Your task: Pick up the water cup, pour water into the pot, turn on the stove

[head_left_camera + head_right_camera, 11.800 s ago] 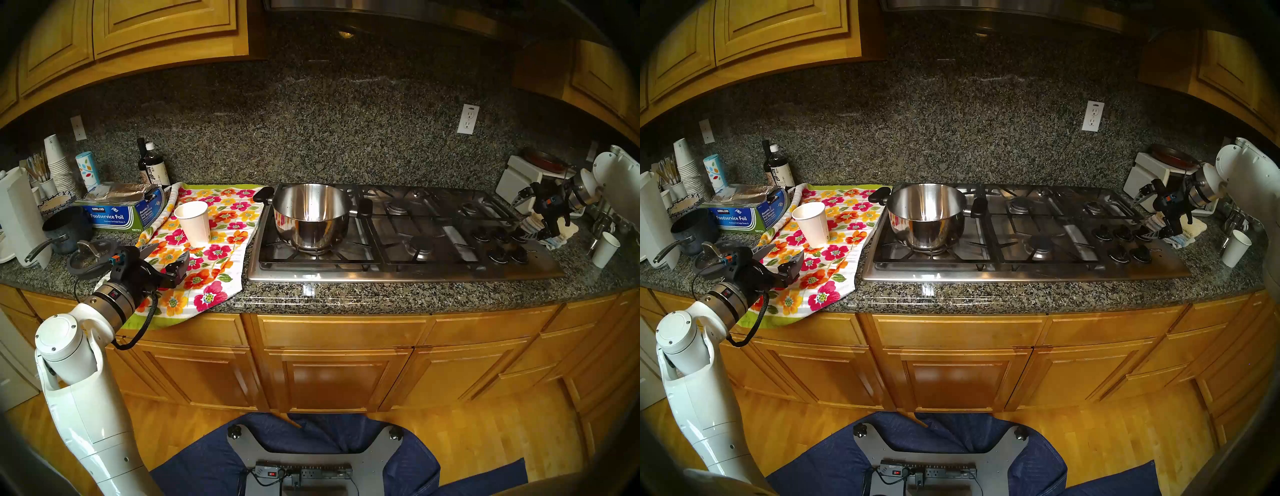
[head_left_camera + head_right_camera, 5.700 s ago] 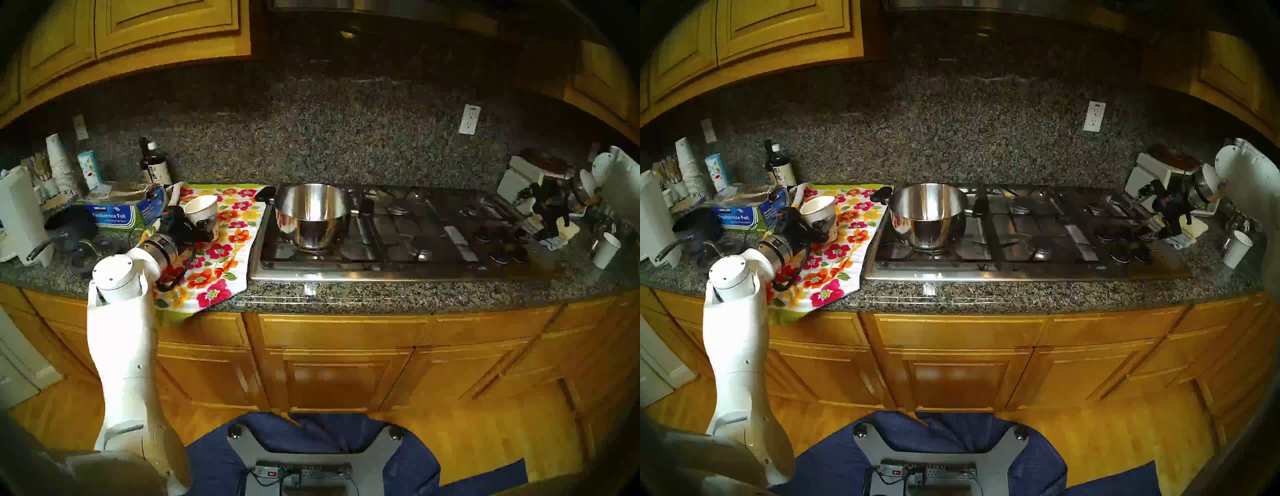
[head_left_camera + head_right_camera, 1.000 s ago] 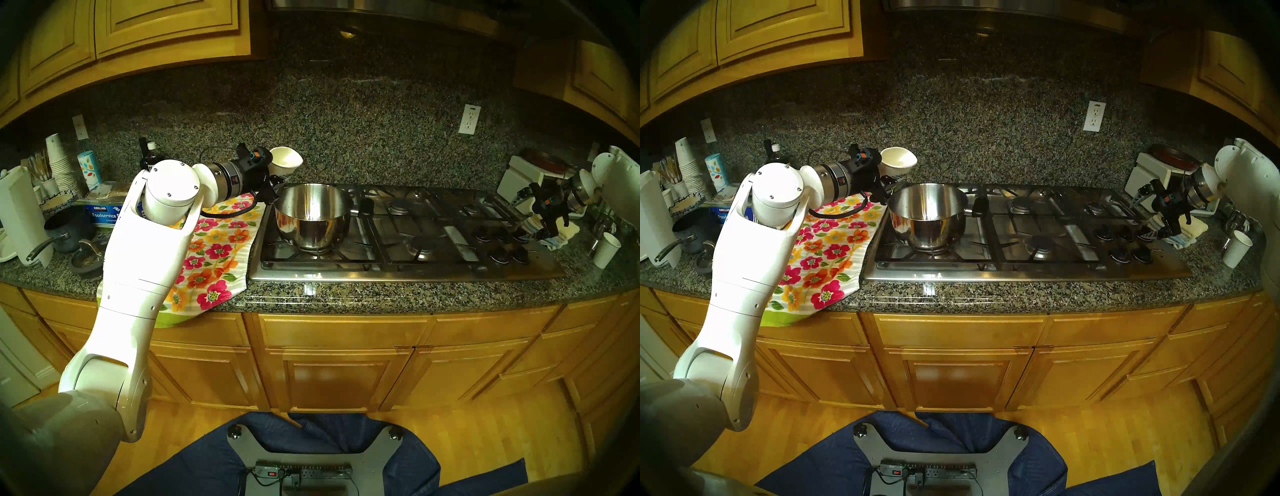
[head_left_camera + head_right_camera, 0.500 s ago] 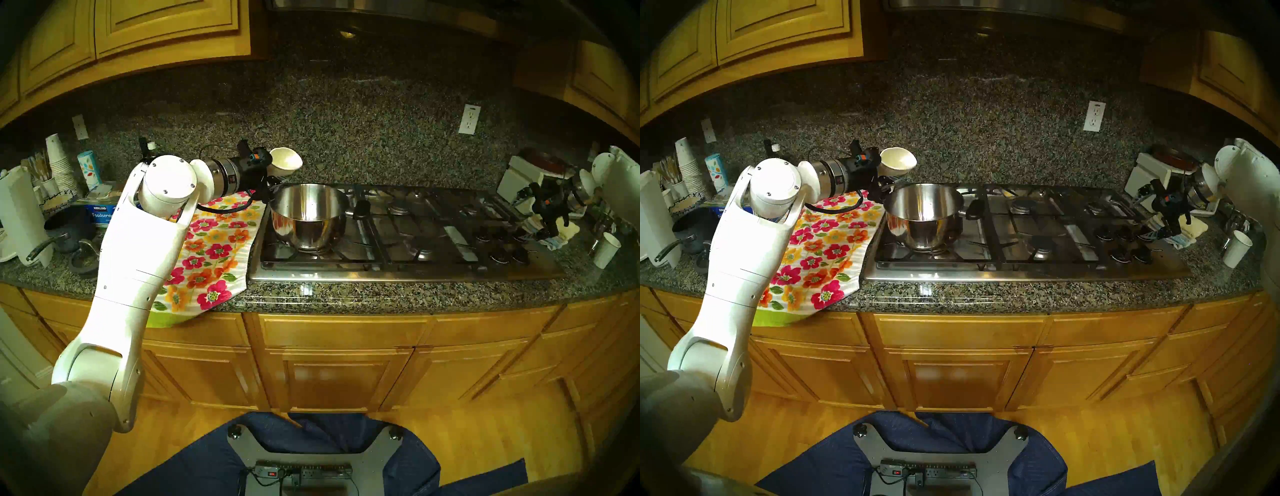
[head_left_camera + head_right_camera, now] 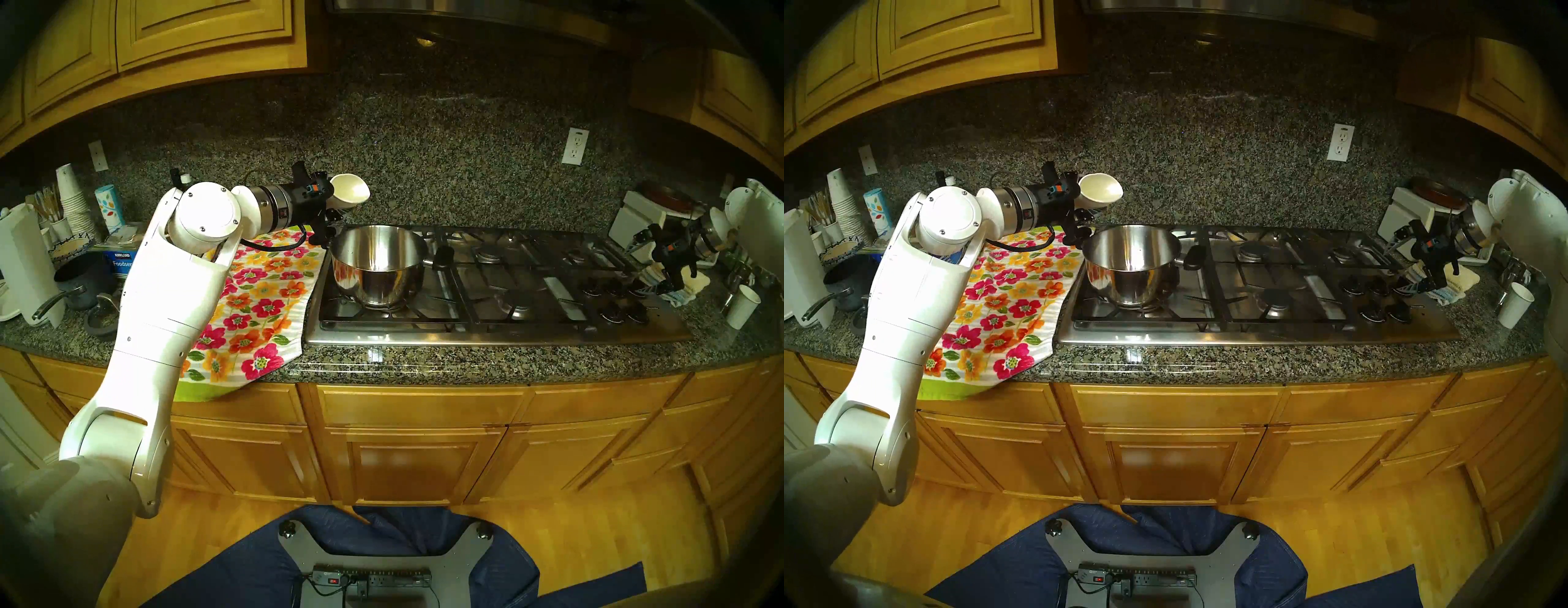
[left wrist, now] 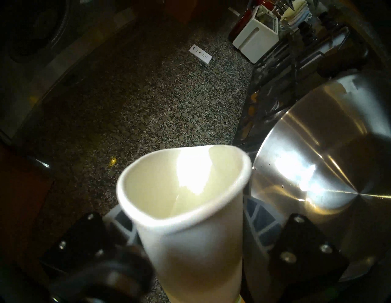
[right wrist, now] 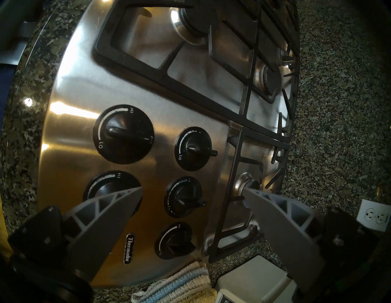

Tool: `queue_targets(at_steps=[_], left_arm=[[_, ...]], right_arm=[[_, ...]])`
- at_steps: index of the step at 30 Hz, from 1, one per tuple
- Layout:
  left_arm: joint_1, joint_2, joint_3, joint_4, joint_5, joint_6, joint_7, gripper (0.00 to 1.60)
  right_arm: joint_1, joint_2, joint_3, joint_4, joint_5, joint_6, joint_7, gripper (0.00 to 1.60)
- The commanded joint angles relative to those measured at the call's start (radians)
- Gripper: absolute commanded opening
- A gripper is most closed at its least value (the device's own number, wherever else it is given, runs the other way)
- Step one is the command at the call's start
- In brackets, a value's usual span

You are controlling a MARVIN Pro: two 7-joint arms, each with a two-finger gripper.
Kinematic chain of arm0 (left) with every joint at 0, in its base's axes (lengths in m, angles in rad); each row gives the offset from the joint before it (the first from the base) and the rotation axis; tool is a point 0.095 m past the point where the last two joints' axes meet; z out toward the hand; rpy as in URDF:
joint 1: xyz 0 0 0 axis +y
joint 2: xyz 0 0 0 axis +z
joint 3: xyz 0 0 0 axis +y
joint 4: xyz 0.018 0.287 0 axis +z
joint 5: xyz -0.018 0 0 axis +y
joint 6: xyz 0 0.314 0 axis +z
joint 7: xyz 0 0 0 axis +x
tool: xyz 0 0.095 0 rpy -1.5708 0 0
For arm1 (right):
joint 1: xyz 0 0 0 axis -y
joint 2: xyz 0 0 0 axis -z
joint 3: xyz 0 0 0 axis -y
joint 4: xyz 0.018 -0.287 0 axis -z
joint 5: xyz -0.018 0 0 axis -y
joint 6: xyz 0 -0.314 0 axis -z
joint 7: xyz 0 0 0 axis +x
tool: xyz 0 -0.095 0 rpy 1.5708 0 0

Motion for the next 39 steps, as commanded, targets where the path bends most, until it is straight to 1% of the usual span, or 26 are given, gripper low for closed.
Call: queue_targets(at_steps=[1, 22, 39], left_arm=[[-0.077, -0.003, -0.003, -0.021, 0.011, -0.057, 0.027, 0.56], [-0.059, 0.019, -0.01, 0.006, 0.077, -0.206, 0.048, 0.56], [-0.052, 0.033, -0.009, 0.017, 0.115, -0.287, 0.066, 0.56]], right_arm=[[0.031, 0.0, 0.007, 0.005, 0.001, -0.002, 0.006, 1.6], [0.032, 0.001, 0.007, 0.004, 0.002, -0.002, 0.007, 1.6], [0.033, 0.001, 0.007, 0.004, 0.002, -0.002, 0.008, 1.6]])
